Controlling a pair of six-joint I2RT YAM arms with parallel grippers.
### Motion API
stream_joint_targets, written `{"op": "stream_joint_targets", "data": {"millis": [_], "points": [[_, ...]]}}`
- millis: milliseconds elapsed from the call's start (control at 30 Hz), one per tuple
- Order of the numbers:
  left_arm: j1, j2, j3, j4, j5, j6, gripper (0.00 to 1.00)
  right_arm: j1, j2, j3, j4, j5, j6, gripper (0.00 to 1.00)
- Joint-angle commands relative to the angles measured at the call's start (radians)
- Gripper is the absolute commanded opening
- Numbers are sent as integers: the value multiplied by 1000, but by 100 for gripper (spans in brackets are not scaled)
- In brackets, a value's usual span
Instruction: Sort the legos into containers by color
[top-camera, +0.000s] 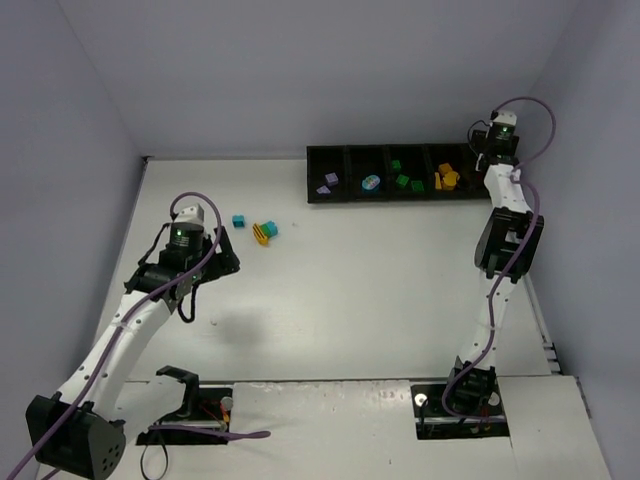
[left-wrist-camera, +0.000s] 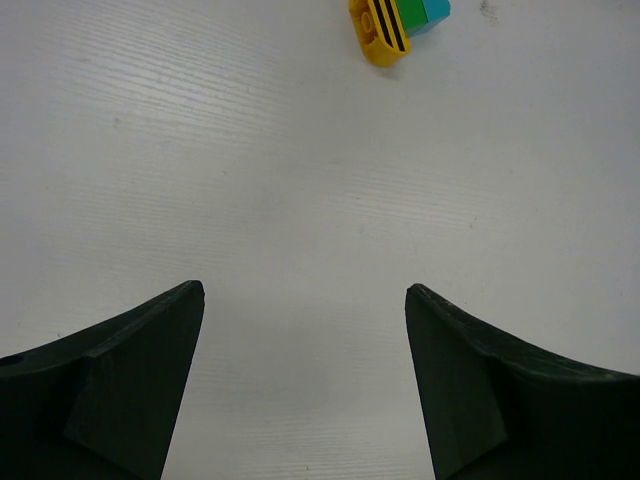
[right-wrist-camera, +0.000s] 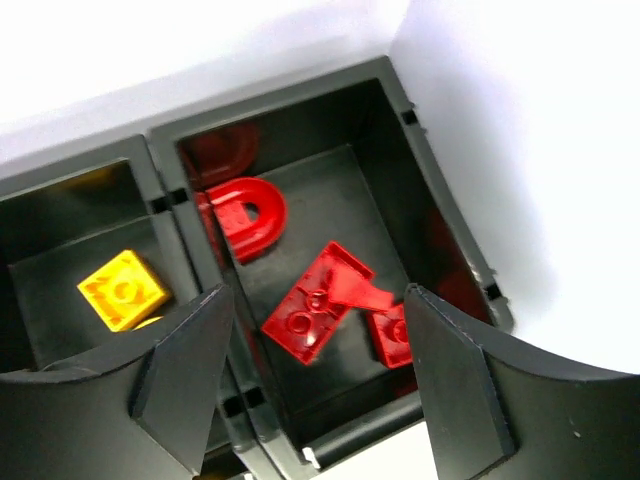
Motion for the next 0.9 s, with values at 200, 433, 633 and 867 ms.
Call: {"op": "stream_joint_targets", "data": {"millis": [200, 433, 633, 867], "points": [[9, 73, 57, 111, -61, -9, 74, 100, -278, -58, 66, -261, 10, 62], [10, 251, 173, 166, -98, 57, 67, 252, -452, -281, 132, -404, 135, 59], [49, 473, 368, 163, -119, 57, 66, 362, -552, -498, 196, -444, 301, 57], [61, 794, 649, 102, -134, 46, 67, 418, -639, -712, 222, -516, 453, 58]]}}
